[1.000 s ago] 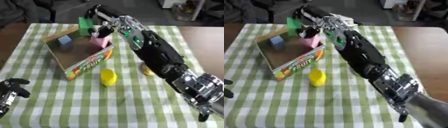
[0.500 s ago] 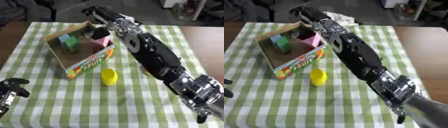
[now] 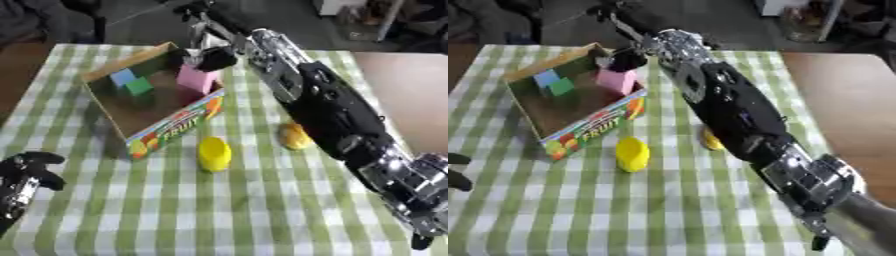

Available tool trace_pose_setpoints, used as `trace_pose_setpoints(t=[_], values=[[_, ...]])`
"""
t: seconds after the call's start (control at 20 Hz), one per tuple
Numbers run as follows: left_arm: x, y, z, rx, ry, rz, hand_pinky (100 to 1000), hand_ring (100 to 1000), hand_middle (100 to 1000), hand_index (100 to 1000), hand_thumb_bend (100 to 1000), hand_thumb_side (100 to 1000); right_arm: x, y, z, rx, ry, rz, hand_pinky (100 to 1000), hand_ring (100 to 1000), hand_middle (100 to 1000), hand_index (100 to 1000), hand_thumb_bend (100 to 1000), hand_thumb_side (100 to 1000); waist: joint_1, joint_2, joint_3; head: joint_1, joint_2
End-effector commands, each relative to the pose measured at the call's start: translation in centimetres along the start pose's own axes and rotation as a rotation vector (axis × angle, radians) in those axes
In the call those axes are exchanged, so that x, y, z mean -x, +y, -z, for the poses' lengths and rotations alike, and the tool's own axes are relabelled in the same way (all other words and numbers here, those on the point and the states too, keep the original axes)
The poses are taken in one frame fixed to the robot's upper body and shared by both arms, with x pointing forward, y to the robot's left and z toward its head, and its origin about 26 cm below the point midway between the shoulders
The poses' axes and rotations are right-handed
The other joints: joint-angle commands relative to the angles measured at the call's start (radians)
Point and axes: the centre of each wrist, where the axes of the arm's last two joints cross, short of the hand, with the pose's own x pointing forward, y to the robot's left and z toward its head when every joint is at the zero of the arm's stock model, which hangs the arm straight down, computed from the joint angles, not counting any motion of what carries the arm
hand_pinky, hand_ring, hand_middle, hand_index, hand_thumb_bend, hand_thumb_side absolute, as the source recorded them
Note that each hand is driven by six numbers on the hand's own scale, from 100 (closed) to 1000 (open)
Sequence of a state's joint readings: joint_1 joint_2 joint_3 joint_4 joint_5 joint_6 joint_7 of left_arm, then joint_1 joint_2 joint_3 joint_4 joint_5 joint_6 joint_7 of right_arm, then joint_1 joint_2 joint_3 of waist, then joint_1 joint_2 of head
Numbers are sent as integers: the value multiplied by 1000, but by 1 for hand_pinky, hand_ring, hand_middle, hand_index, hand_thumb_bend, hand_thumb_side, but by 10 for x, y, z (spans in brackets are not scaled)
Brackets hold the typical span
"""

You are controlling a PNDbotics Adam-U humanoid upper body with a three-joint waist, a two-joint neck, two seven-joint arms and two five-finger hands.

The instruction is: Pick up objects on the table and place them in the box.

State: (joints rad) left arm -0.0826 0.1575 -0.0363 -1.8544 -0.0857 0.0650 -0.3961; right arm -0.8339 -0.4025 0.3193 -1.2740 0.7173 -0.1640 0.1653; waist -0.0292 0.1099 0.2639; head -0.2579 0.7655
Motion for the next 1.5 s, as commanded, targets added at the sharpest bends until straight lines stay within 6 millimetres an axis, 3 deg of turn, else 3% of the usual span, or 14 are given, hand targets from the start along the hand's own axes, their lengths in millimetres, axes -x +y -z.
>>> trace_pose_setpoints(t=[0.05,0.15,0.2,0.25,0.55,0.8,1.1,1.5], values=[[-5,7,-2,-27,-6,28,583,537,658,704,100,602,5,-23,-21,44,-26,-3,805,910,765,915,220,429,2,-15,-14,17,5],[-4,7,-3,-30,-3,30,583,537,658,704,100,602,6,-19,-38,28,-13,26,805,915,764,913,201,438,2,-14,-29,24,5],[-4,7,-4,-31,-1,31,583,537,658,704,100,603,5,-16,-45,14,-11,42,805,917,761,910,248,406,2,-14,-36,28,5],[-3,8,-4,-32,1,32,583,537,658,704,100,603,4,-13,-52,-4,-10,58,806,919,763,910,187,457,2,-14,-43,30,5],[-2,9,-6,-38,8,34,584,536,657,704,100,603,-4,-1,-95,-127,18,162,815,935,766,911,174,455,3,-14,-71,39,5],[-2,8,-6,-36,8,33,584,536,657,704,100,603,5,26,-125,-286,103,208,825,945,792,925,188,482,6,-15,-72,37,5],[-2,8,-6,-35,7,31,584,535,657,705,100,603,32,64,-139,-433,244,199,831,945,818,936,227,461,11,-15,-75,37,5],[-2,8,-6,-38,5,30,584,534,656,705,100,602,47,69,-140,-307,354,99,837,953,837,939,254,415,15,-15,-79,38,5]])
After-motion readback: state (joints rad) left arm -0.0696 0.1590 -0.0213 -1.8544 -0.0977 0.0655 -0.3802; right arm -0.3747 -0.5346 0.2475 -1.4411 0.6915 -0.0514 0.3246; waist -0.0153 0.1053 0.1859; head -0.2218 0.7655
